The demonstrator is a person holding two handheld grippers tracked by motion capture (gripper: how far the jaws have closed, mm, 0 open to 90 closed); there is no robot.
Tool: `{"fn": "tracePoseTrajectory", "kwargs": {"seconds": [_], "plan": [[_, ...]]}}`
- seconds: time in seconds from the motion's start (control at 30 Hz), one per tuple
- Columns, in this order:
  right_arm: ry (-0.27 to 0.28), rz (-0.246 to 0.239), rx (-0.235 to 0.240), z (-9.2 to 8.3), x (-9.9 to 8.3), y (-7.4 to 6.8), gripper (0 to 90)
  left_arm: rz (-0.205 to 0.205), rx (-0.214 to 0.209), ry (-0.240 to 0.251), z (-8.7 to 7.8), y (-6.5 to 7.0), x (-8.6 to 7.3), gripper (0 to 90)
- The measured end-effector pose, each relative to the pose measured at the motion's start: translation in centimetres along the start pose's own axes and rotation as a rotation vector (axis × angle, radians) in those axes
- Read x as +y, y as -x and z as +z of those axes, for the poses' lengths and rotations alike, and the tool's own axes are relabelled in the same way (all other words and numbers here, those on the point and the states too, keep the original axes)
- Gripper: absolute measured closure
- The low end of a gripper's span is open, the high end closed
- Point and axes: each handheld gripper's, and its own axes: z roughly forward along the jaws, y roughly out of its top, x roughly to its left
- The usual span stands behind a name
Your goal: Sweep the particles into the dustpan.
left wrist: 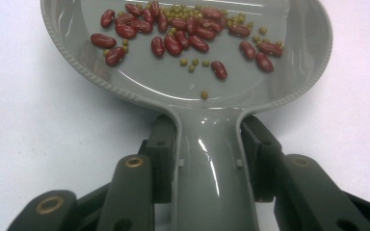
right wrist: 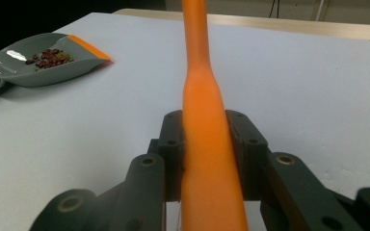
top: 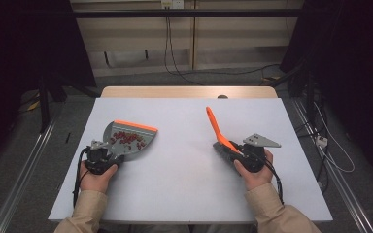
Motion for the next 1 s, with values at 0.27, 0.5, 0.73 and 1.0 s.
{"fn": "tracePoseTrajectory", "kwargs": {"seconds": [0.27, 0.5, 0.73, 1.0], "plan": [[-0.004, 0.053, -0.032, -0.2, -0.6, 1.2, 70.5, 0.008, -0.018, 0.013, -0.3, 0.4, -0.2, 59.9], [0.007, 0.057, -0.056, -0.8, -0.9, 1.9, 70.3, 0.034, -0.047, 0.012, -0.7, 1.3, -0.6, 54.6], [0.014, 0.039, -0.094, -1.5, -1.1, 2.3, 68.7, 0.042, -0.082, 0.011, -0.9, 1.9, -0.9, 49.7], [0.009, 0.051, -0.125, -2.5, -1.4, 3.1, 65.4, 0.049, -0.107, 0.015, -1.3, 2.3, -1.2, 45.8]]}}
